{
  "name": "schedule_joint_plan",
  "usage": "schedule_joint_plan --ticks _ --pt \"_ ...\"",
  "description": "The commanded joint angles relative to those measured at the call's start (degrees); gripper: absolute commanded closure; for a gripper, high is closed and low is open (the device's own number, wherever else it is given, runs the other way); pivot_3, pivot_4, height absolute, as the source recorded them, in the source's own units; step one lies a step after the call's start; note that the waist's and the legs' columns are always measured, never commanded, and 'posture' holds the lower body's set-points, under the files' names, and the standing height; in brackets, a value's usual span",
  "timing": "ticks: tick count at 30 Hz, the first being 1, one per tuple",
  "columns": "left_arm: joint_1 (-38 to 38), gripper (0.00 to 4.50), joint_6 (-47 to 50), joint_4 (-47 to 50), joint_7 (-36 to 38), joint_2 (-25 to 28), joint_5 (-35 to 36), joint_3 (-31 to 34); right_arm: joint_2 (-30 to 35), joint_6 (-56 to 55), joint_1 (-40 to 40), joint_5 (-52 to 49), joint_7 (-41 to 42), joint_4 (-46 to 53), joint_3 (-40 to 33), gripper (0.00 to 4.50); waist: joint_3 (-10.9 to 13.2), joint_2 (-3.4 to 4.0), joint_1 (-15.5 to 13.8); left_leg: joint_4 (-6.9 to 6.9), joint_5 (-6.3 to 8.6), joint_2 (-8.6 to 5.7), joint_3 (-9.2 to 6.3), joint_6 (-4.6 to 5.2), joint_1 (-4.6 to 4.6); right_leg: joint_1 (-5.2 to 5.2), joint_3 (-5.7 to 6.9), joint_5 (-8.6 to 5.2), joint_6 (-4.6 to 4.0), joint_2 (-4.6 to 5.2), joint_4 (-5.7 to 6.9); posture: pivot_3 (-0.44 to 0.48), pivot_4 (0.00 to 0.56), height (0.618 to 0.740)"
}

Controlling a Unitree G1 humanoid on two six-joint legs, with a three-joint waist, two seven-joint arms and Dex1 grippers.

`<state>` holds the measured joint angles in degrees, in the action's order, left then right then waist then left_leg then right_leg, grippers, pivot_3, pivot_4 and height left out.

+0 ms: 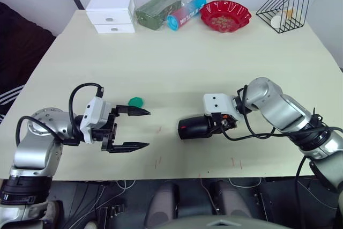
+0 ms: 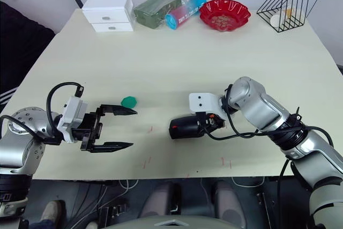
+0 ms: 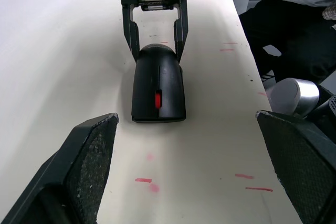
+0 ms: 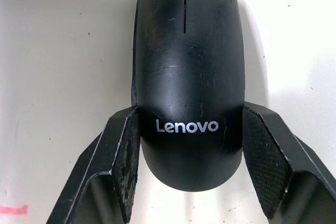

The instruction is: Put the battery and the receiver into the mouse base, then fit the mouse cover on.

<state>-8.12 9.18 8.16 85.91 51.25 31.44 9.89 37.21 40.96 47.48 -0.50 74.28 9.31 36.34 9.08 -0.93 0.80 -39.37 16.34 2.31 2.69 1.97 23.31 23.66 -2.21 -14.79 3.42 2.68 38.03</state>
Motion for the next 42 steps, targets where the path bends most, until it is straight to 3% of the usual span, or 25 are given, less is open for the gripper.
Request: schedule_joint_plan --ticks 1,12,13,15,36,42 --pt "-0.5 0.00 -0.8 0.2 0.3 0.6 0.0 0.1 0.4 0.5 -0.9 1.1 -0.2 0.0 0.8 2.27 0.0 0.00 0.0 0.00 0.00 0.00 0.00 0.00 0.00 0.00 0.00 0.00 0.00 0.00 0.00 0.000 0.150 0.740" --pt "-0.9 0.00 -0.9 -0.1 0.4 0.6 -0.3 -0.1 -0.3 -0.4 -1.2 0.2 -0.6 0.1 -0.2 2.27 0.0 0.00 0.0 0.00 0.00 0.00 0.00 0.00 0.00 0.00 0.00 0.00 0.00 0.00 0.01 0.000 0.150 0.740" --pt "-0.9 0.00 -0.8 -0.1 0.3 0.6 -0.3 -0.2 -0.3 -0.6 -1.2 0.2 -0.5 0.1 -0.1 1.47 0.0 0.00 0.0 0.00 0.00 0.00 0.00 -0.01 0.00 0.00 0.00 0.00 0.00 0.00 0.01 0.000 0.150 0.740" --pt "-1.0 0.00 -0.8 -0.2 0.2 0.6 -0.3 -0.3 -0.5 -1.0 -1.2 0.7 -1.2 -0.2 -0.1 0.79 0.0 0.00 0.1 0.00 0.00 0.00 -0.01 -0.01 0.00 0.00 0.00 0.00 0.00 0.00 0.01 0.000 0.150 0.740" --pt "-1.7 0.00 -1.3 -1.3 0.5 0.7 -0.4 -0.7 -1.1 -0.7 -1.7 -0.3 -1.1 0.4 -2.0 0.79 0.0 0.01 0.0 0.00 -0.01 0.00 -0.01 -0.01 0.09 0.05 0.04 0.00 0.00 0.00 -0.04 0.000 0.150 0.740" --pt "-1.7 0.00 -1.0 -0.9 0.7 0.9 -0.2 -0.8 -0.1 0.3 -4.2 -2.8 -1.8 1.3 -5.5 0.79 0.0 0.01 0.0 0.00 -0.01 0.00 -0.02 -0.01 0.13 0.05 0.06 0.00 0.00 0.00 -0.06 0.000 0.150 0.740"
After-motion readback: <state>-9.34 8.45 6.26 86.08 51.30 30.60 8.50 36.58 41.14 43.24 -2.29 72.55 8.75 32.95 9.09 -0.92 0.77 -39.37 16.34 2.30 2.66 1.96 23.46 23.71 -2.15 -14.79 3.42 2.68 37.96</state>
